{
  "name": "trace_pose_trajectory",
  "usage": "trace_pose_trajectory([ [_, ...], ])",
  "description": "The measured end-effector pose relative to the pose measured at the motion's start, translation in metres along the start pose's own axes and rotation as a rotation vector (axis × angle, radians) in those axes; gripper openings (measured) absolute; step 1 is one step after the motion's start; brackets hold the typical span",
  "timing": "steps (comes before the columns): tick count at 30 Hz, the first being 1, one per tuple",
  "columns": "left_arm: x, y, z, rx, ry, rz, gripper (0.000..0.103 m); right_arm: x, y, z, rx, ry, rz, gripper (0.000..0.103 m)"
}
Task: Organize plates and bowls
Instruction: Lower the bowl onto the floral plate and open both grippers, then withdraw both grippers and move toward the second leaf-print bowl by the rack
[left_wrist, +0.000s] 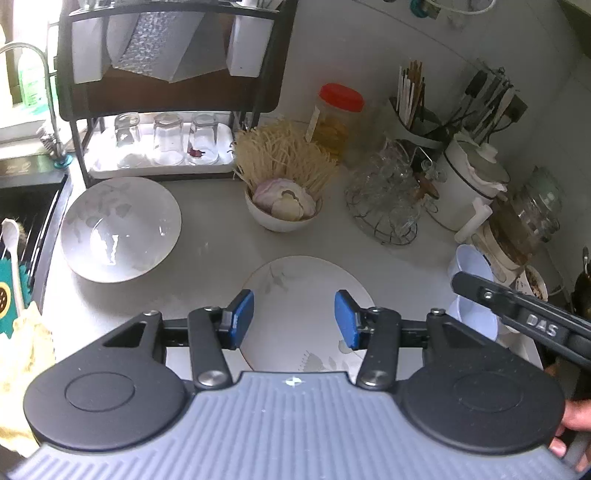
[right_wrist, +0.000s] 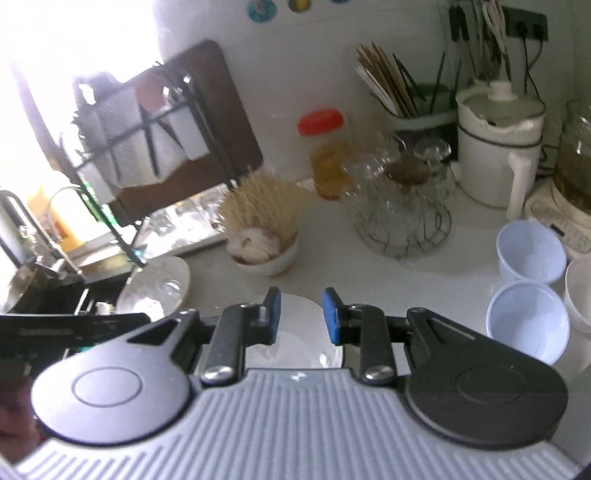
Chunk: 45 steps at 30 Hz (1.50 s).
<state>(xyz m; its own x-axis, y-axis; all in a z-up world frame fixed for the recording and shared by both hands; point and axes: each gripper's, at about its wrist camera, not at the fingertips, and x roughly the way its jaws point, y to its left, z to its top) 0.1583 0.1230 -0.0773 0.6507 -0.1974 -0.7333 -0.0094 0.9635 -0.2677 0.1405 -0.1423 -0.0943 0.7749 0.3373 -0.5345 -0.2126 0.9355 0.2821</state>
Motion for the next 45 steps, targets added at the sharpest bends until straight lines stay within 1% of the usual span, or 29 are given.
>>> trace_pose_trajectory([
  [8, -0.027, -0.006, -0.009, -0.011, -0.050, 0.034, 0.055, -0.031, 0.009, -0.006, -0.078, -0.042, 0.055, 0.029],
  [12, -0.038, -0.009, -0.015, -0.014, -0.071, 0.041, 0.058, -0.039, 0.013, -0.010, -0.099, -0.048, 0.075, 0.029],
  [17, -0.039, -0.008, -0.030, -0.027, -0.055, 0.065, 0.059, -0.045, 0.017, -0.017, -0.126, -0.044, 0.096, 0.029],
  [21, -0.045, -0.011, -0.040, -0.017, -0.054, 0.083, 0.060, -0.050, 0.020, -0.025, -0.139, -0.039, 0.102, 0.029],
  [26, -0.052, -0.015, -0.052, -0.020, -0.055, 0.090, 0.060, -0.059, 0.022, -0.036, -0.160, -0.037, 0.114, 0.029],
  [31, -0.064, -0.015, -0.064, -0.041, -0.058, 0.095, 0.061, -0.062, 0.027, -0.042, -0.164, -0.034, 0.136, 0.029],
  [40, -0.087, -0.010, -0.091, -0.074, -0.070, 0.144, 0.062, -0.069, 0.035, -0.054, -0.199, -0.025, 0.183, 0.029],
  [45, -0.096, -0.009, -0.107, -0.112, -0.073, 0.163, 0.062, -0.070, 0.035, -0.058, -0.222, -0.013, 0.217, 0.029],
])
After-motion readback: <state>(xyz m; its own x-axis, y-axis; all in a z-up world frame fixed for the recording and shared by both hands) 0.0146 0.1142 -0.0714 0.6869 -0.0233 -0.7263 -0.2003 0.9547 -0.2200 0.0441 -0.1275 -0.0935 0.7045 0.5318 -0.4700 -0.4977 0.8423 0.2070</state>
